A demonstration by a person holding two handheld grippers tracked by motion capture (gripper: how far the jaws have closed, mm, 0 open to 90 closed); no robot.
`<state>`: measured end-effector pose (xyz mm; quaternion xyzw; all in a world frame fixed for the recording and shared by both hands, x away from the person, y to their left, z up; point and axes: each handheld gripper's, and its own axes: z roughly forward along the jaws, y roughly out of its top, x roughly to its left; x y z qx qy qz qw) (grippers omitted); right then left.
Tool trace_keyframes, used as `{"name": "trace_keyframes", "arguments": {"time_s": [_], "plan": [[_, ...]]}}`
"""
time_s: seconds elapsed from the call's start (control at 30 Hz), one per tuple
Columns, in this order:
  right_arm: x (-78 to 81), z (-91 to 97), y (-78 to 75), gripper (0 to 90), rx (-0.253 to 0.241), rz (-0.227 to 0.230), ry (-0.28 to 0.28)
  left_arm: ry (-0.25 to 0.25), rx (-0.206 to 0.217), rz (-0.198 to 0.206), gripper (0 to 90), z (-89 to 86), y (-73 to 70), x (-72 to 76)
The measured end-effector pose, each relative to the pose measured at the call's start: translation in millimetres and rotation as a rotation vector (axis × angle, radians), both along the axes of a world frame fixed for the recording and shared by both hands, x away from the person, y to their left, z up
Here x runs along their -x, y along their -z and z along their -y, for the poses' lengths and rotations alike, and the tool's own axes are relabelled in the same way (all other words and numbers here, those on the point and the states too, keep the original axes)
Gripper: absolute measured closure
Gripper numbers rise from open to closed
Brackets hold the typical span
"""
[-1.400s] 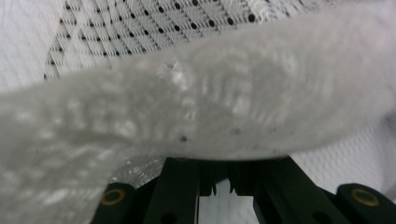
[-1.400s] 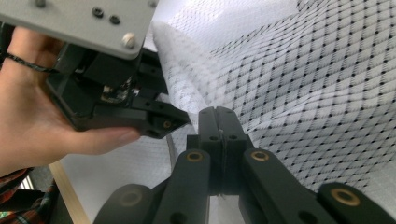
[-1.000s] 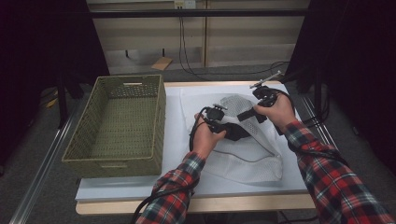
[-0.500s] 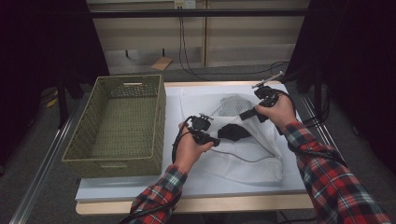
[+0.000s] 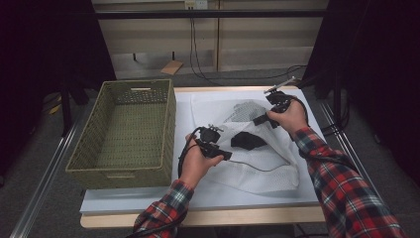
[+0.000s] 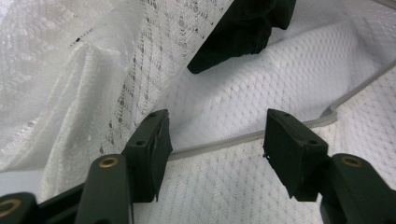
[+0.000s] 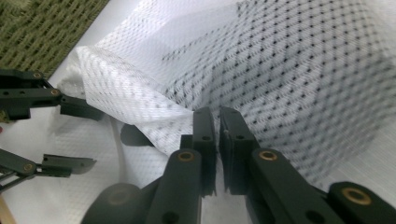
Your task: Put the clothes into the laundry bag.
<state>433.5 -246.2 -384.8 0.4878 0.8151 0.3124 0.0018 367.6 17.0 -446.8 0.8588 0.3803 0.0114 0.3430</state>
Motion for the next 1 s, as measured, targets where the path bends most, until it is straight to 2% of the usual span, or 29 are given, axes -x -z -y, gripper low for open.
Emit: {"name": "trace_keyframes", "arguments": {"time_s": [0.07,0.1,0.2,0.37,0.4,0.43,0.57,0.6,0.73,0.83,0.9,0.97,1.0], "plan": [[9.5,6.1,-3.9,78.6,-0.005,0.017,0.009,0.014,-0.008,0.0,37.0,-1.4,-1.4,2.2],[12.6,9.0,-4.7,77.5,-0.02,0.03,0.006,-0.001,0.001,0.003,36.0,-0.5,-2.2,3.2],[24.1,13.8,-8.8,71.8,-0.016,0.033,0.006,0.003,0.006,0.007,34.7,-0.7,-4.2,3.4],[37.5,14.4,-8.8,75.9,-0.005,0.04,-0.017,-0.011,0.008,0.002,32.6,0.6,-3.2,3.3],[39.1,13.4,-7.8,80.0,-0.004,0.041,-0.022,0.001,0.001,0.003,32.6,0.1,-3.1,2.4],[41.0,12.1,-7.2,89.4,-0.002,0.048,-0.034,-0.004,0.004,0.001,33.0,0.7,-2.5,1.7],[42.0,9.2,-7.1,90.0,-0.005,0.043,-0.055,-0.003,0.004,0.01,33.2,1.8,-1.7,-0.3],[42.9,8.7,-8.6,90.0,-0.005,0.035,-0.06,-0.001,-0.005,0.018,33.1,1.6,-2.1,-1.6],[43.2,9.4,-15.0,90.0,-0.012,0.039,-0.059,-0.012,0.003,0.029,34.3,0.3,-6.0,-7.0],[42.3,6.1,-16.8,90.0,-0.017,0.028,-0.062,-0.048,0.016,0.036,35.1,-2.6,-8.0,-17.1],[41.4,4.3,-17.8,90.0,-0.014,0.021,-0.072,-0.049,0.014,0.023,37.2,-3.7,-8.6,-20.9],[39.7,2.3,-19.0,90.0,-0.028,0.026,-0.081,-0.053,0.016,0.033,38.6,-6.6,-11.7,-23.7],[39.3,1.7,-20.1,90.0,-0.033,0.019,-0.079,-0.065,0.013,0.034,42.6,-7.8,-13.0,-24.3]]}}
